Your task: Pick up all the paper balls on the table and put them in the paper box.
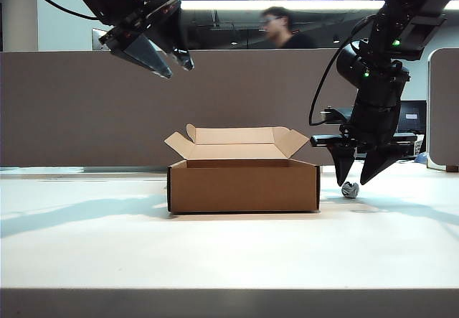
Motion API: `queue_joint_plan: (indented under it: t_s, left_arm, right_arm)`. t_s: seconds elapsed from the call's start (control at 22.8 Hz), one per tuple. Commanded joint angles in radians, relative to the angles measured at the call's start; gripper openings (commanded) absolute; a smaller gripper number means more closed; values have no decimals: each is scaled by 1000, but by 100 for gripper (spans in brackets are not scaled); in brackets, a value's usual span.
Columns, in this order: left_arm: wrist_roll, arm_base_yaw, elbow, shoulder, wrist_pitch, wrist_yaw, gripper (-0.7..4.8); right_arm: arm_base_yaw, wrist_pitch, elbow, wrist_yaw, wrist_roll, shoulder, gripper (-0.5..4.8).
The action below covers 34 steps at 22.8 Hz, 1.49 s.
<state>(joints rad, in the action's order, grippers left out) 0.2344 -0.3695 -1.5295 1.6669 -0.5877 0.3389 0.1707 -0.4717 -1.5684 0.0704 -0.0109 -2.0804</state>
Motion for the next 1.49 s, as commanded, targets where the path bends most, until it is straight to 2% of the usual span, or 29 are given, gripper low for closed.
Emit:
queue_joint_plan:
  t_s: [0.04, 0.22, 0.35, 0.53, 0.61, 0.7, 0.92, 1.09, 1.18, 1.31, 1.45, 1.49]
  left_arm:
    - [2, 0, -1, -3, 6, -56, 267]
    - [1, 0, -1, -3, 6, -86, 267]
    - [2, 0, -1, -3, 5, -143, 267]
    - [1, 0, -1, -3, 0, -145, 267]
    - [1, 0, -1, -3, -5, -145, 267]
    - [2, 0, -1, -3, -3, -145, 267]
    - [2, 0, -1, -3, -2, -145, 267]
    - [2, 0, -1, -3, -2, -144, 267]
    - [2, 0, -1, -3, -2, -144, 267]
    - [2, 0, -1, -3, -2, -143, 267]
    - [2, 0, -1, -3, -2, -144, 267]
    - [2, 1, -1, -3, -2, -144, 267]
  right_arm:
    - [1, 4, -6, -12, -5, 8, 208]
    - [-1, 0, -7, -27, -15, 6, 201]
    - [-1, -19, -7, -33, -15, 0, 201]
    - [-1, -26, -7, -32, -15, -20, 195]
    - [-1, -25, -7, -32, -15, -21, 141]
    - [-1, -26, -7, -31, -15, -21, 112]
    - [-1, -35, -20, -21, -14, -17, 112]
    - [1, -90, -131, -28, -15, 25, 112]
    - [6, -110, -174, -78, -23, 39, 112]
    - [55, -165, -270, -297, -94, 47, 112]
    - [134, -173, -294, -325, -82, 47, 116]
    - [163, -185, -294, -325, -72, 46, 153]
